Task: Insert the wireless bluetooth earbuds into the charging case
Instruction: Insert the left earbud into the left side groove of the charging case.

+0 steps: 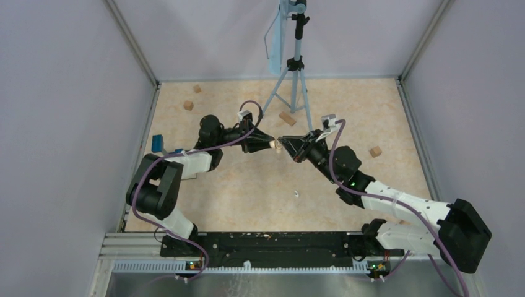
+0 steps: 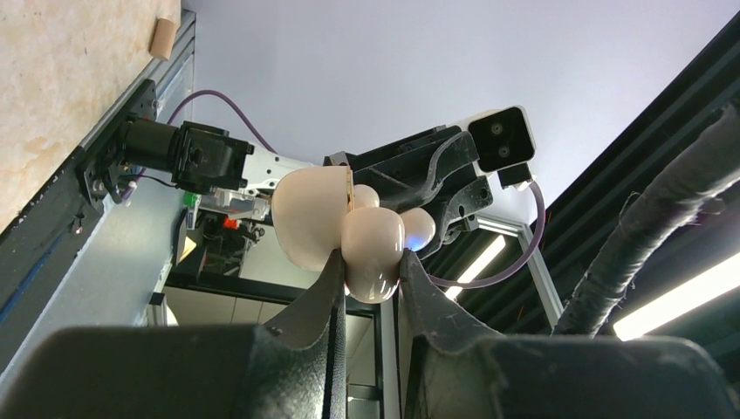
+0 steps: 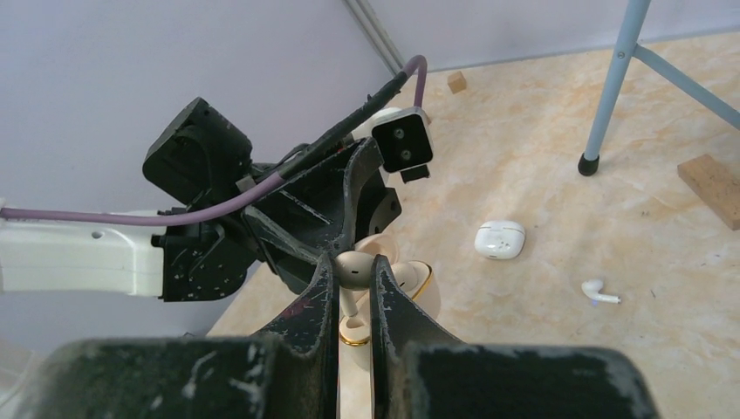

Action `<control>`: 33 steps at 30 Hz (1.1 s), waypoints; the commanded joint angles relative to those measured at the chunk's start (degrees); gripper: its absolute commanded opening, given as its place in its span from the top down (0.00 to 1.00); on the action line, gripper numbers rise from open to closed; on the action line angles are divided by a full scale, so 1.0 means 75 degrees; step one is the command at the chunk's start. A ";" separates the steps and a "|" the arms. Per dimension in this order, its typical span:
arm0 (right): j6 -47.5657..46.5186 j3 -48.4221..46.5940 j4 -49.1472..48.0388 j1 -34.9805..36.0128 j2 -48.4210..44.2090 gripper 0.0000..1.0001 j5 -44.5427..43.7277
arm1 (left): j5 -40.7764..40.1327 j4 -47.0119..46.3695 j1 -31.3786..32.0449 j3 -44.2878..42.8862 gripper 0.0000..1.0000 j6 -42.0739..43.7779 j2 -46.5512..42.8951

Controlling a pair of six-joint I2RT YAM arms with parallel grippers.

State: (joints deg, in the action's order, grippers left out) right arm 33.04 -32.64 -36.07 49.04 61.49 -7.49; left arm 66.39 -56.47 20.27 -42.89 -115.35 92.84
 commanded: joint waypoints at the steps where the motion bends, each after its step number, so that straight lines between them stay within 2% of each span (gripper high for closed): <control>1: -0.0112 -0.0206 -0.0413 0.0062 0.0090 1.00 -0.0176 | 0.0036 -0.0186 0.0021 0.0057 1.00 0.0169 -0.0226; 9: 0.0236 0.0119 -0.0821 0.0061 0.0277 1.00 0.0049 | -0.0028 -0.0322 0.0025 -0.0049 1.00 0.0064 -0.0206; 33: 0.0540 0.0798 -0.1020 0.0065 -0.0096 1.00 -0.0361 | -0.0488 -0.1271 0.0027 0.0080 1.00 -0.0697 -0.0159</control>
State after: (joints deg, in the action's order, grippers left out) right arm 36.93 -27.92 -42.94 49.04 61.78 -8.99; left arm 64.27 -59.16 20.49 -42.68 -118.15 92.84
